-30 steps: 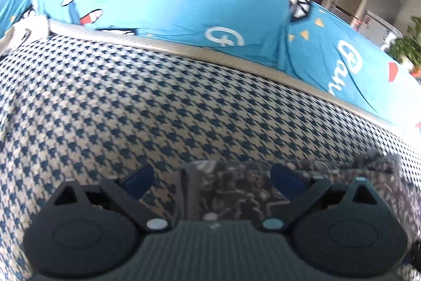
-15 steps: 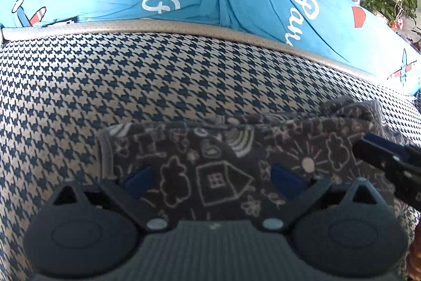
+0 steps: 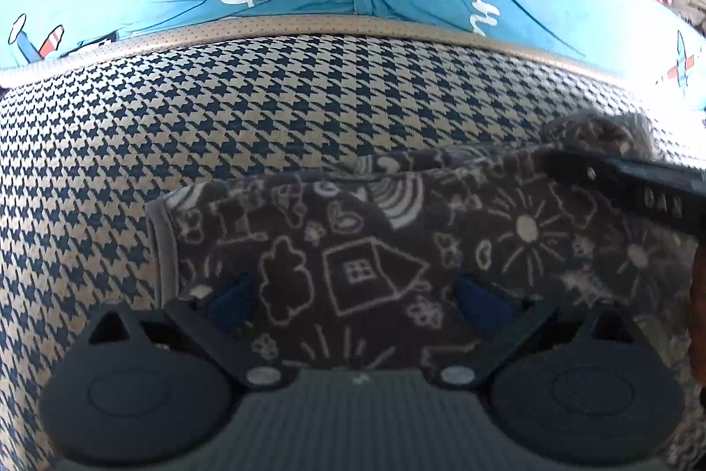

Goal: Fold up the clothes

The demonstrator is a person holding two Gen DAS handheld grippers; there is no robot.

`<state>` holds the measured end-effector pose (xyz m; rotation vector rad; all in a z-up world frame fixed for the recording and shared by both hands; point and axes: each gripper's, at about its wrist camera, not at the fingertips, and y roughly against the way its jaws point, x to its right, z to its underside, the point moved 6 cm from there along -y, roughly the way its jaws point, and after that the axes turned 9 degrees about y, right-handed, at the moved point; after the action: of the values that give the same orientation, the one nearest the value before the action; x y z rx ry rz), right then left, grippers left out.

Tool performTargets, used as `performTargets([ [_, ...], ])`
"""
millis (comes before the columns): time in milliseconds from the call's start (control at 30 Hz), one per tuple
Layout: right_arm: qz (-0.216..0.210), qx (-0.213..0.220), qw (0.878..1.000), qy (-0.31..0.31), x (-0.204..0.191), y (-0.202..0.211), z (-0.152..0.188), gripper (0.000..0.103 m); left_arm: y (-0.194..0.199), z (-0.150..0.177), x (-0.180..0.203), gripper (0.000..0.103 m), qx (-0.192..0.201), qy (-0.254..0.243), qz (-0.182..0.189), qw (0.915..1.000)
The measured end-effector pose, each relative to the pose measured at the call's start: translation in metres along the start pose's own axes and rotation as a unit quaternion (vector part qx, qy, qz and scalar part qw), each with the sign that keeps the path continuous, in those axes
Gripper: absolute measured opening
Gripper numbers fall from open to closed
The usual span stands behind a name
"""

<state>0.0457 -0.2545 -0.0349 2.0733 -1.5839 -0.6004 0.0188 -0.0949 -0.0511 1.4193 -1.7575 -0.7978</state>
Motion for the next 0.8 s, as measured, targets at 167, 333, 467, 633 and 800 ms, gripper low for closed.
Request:
performTargets([
  [167, 0.006, -0.031, 0.999, -0.023, 0.008, -0.023, 0.003, 0.0, -0.002, 0.006, 0.006, 0.103, 0.004, -0.031, -0.014, 0.9994],
  [333, 0.003, -0.04, 0.998, -0.044, 0.014, -0.035, 0.003, 0.0, -0.001, 0.002, 0.002, 0.103, 0.007, -0.003, -0.006, 1.0],
  [467, 0.009, -0.038, 0.998, -0.038, 0.011, -0.036, 0.003, 0.0, -0.001, 0.0, 0.005, 0.103, 0.012, -0.002, -0.012, 0.9998],
  [633, 0.004, -0.033, 0.998, -0.053, 0.013, -0.03, 0.002, 0.0, 0.001, -0.007, 0.007, 0.103, 0.024, 0.022, -0.009, 0.9994],
  [800, 0.003, -0.024, 0.998, -0.055, 0.011, -0.025, 0.001, 0.0, -0.005, -0.015, 0.009, 0.103, 0.038, 0.036, -0.02, 0.9984],
])
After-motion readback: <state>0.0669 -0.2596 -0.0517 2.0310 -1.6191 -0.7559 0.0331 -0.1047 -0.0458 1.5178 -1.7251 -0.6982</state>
